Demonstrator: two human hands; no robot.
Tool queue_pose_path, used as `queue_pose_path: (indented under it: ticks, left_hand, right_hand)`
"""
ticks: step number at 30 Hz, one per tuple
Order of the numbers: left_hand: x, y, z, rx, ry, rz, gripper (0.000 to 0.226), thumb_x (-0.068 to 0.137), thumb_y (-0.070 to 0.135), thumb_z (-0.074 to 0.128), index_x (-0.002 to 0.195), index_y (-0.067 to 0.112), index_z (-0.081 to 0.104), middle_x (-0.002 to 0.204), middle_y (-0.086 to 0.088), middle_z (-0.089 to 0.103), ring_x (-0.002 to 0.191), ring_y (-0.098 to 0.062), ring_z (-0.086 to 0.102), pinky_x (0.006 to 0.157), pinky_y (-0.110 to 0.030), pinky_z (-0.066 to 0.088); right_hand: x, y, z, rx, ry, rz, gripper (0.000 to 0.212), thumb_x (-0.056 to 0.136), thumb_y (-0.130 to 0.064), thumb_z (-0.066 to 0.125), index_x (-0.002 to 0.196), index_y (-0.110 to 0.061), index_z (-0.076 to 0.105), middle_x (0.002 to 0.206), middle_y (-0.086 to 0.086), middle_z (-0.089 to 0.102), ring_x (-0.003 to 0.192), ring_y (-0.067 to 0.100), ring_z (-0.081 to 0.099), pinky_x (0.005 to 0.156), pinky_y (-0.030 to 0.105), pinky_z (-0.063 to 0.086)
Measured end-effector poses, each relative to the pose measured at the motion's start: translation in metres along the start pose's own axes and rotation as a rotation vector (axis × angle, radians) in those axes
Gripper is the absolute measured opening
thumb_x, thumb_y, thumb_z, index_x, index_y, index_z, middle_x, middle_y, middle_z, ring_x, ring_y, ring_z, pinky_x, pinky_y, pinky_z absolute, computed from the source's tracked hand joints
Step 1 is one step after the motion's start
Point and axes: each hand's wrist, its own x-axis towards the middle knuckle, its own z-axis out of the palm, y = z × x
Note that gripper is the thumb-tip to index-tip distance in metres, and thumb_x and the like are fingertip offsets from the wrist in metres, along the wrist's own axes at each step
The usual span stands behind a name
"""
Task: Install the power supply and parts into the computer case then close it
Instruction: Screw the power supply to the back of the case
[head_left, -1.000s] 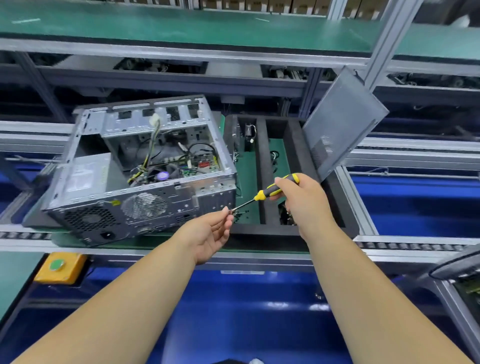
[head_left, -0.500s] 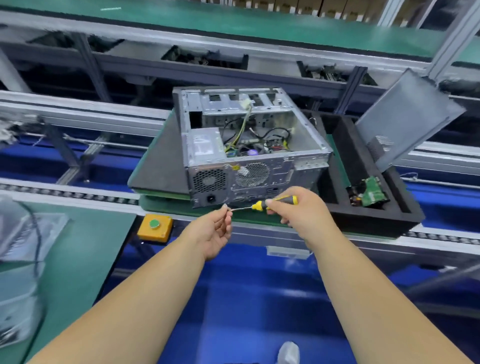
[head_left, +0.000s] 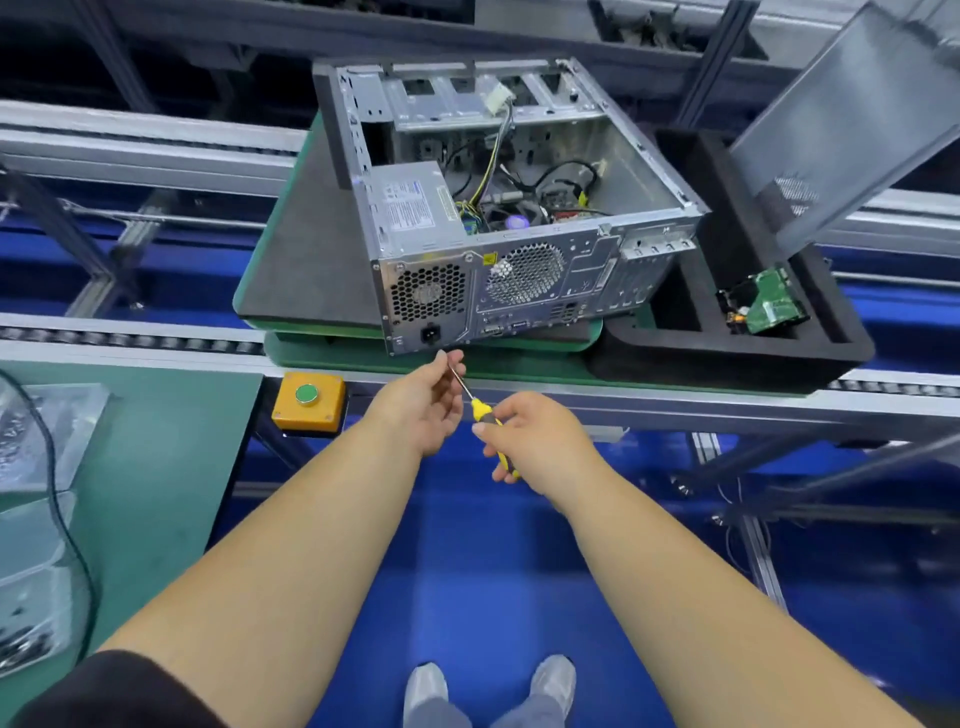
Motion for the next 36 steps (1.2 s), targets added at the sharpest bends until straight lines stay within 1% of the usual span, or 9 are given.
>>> queue_pose_path:
  ticks: [5, 8, 16, 20, 25, 28, 31, 34, 36]
  left_hand:
    - [0.018, -0.002, 0.008, 0.034, -0.033, -0.015, 0.022, 0.099, 0.028, 0.052, 0.089, 0.019, 0.07, 0.063, 0.011, 0.066, 0.065, -0.003, 0.048, 0.061, -0.019, 0.04]
    - [0.026, -0.001, 0.014, 0.053, -0.031, -0.01, 0.024, 0.099, 0.025, 0.052, 0.086, 0.018, 0.071, 0.064, 0.01, 0.066, 0.067, -0.004, 0.051, 0.063, -0.02, 0.041]
    - [0.039, 0.001, 0.016, 0.084, -0.004, 0.012, 0.021, 0.097, 0.021, 0.053, 0.091, 0.016, 0.072, 0.066, 0.008, 0.067, 0.066, -0.005, 0.054, 0.061, -0.02, 0.043]
    - [0.041, 0.002, 0.012, 0.093, -0.002, 0.011, 0.021, 0.097, 0.022, 0.053, 0.094, 0.016, 0.073, 0.07, 0.008, 0.067, 0.067, -0.006, 0.053, 0.06, -0.022, 0.041]
    - [0.041, 0.001, 0.011, 0.12, -0.015, 0.015, 0.02, 0.097, 0.023, 0.053, 0.096, 0.017, 0.072, 0.069, 0.009, 0.067, 0.063, -0.005, 0.051, 0.055, -0.02, 0.042]
    - [0.043, 0.002, 0.012, 0.117, -0.012, 0.021, 0.02, 0.097, 0.023, 0.054, 0.097, 0.017, 0.073, 0.068, 0.009, 0.067, 0.061, -0.004, 0.051, 0.054, -0.019, 0.043]
    - [0.044, 0.004, 0.013, 0.103, -0.004, 0.023, 0.021, 0.097, 0.021, 0.053, 0.092, 0.017, 0.073, 0.066, 0.008, 0.067, 0.062, -0.004, 0.052, 0.057, -0.017, 0.044]
    - [0.044, 0.005, 0.013, 0.101, -0.003, 0.019, 0.022, 0.097, 0.02, 0.053, 0.089, 0.016, 0.073, 0.065, 0.008, 0.067, 0.064, -0.004, 0.053, 0.061, -0.018, 0.043]
    - [0.043, 0.004, 0.011, 0.1, -0.007, 0.019, 0.022, 0.097, 0.019, 0.053, 0.088, 0.016, 0.073, 0.068, 0.008, 0.068, 0.065, -0.004, 0.054, 0.063, -0.018, 0.044]
  right_hand:
    - [0.014, 0.01, 0.013, 0.097, 0.032, 0.034, 0.015, 0.092, -0.026, 0.065, 0.1, -0.016, 0.057, 0.076, 0.005, 0.068, 0.045, 0.013, 0.063, 0.045, 0.023, 0.049]
    - [0.019, 0.015, 0.017, 0.154, 0.033, 0.032, 0.012, 0.092, -0.026, 0.064, 0.093, -0.018, 0.055, 0.075, 0.006, 0.068, 0.047, 0.014, 0.065, 0.046, 0.024, 0.05]
    - [0.031, 0.019, 0.021, 0.182, 0.039, 0.039, 0.015, 0.093, -0.028, 0.063, 0.095, -0.014, 0.057, 0.075, 0.006, 0.068, 0.049, 0.015, 0.066, 0.054, 0.032, 0.059]
    - [0.034, 0.018, 0.02, 0.178, 0.034, 0.047, 0.014, 0.093, -0.027, 0.063, 0.095, -0.014, 0.058, 0.073, 0.004, 0.068, 0.048, 0.014, 0.066, 0.052, 0.03, 0.058]
    - [0.033, 0.017, 0.019, 0.196, 0.013, 0.049, 0.013, 0.095, -0.026, 0.06, 0.096, -0.013, 0.06, 0.071, 0.003, 0.068, 0.048, 0.014, 0.065, 0.054, 0.033, 0.058]
    - [0.033, 0.018, 0.018, 0.195, 0.015, 0.027, 0.012, 0.096, -0.026, 0.058, 0.091, -0.016, 0.061, 0.071, 0.001, 0.068, 0.048, 0.012, 0.064, 0.05, 0.028, 0.055]
    - [0.034, 0.017, 0.016, 0.231, 0.019, 0.027, 0.013, 0.096, -0.025, 0.058, 0.085, -0.019, 0.061, 0.069, 0.0, 0.068, 0.047, 0.013, 0.063, 0.048, 0.026, 0.051]
    - [0.034, 0.015, 0.018, 0.296, 0.012, 0.081, 0.014, 0.098, -0.025, 0.053, 0.088, -0.02, 0.062, 0.064, -0.003, 0.069, 0.045, 0.011, 0.06, 0.046, 0.025, 0.048]
    - [0.035, 0.012, 0.02, 0.343, 0.021, 0.167, 0.021, 0.1, -0.025, 0.046, 0.089, -0.02, 0.064, 0.059, -0.006, 0.069, 0.042, 0.01, 0.055, 0.045, 0.023, 0.043]
